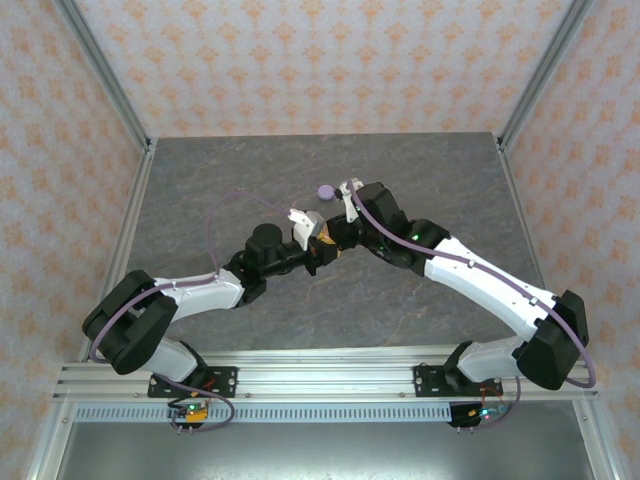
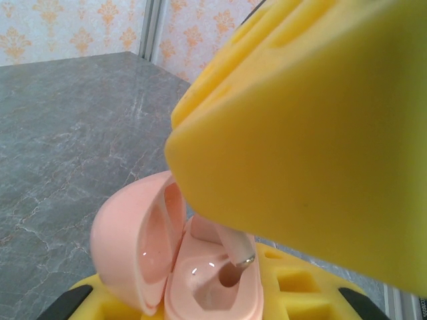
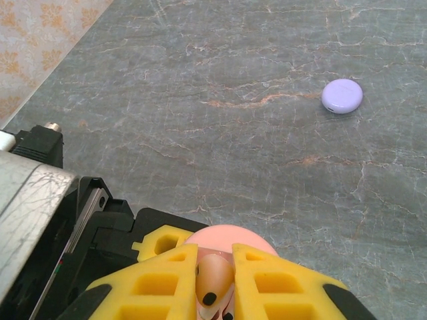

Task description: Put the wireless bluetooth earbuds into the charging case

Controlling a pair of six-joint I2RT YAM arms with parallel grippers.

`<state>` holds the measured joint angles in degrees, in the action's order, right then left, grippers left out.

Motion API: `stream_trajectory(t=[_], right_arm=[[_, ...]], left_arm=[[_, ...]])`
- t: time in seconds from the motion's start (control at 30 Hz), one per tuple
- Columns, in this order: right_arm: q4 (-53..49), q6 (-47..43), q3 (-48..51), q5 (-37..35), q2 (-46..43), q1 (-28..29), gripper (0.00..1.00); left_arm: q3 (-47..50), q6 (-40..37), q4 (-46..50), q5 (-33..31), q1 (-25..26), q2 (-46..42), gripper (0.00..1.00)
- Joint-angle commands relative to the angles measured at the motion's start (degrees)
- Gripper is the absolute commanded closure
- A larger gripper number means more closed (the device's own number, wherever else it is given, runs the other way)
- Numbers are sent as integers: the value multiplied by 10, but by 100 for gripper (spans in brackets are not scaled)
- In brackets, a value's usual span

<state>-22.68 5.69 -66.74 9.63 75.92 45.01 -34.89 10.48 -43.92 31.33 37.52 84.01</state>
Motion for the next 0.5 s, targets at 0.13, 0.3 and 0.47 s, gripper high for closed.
stream_trajectory(t=[0.13, 0.3, 0.47], right_arm=[[-5, -9, -3, -20, 7, 3, 82], [-9, -9, -4, -24, 13, 4, 82], [-17, -17, -10, -42, 20, 19, 82]], left_arm=[[-21, 5, 4, 8, 4, -18, 92], [-23, 5, 8, 11, 4, -21, 92], [-24, 8, 10, 6, 4, -21, 92]])
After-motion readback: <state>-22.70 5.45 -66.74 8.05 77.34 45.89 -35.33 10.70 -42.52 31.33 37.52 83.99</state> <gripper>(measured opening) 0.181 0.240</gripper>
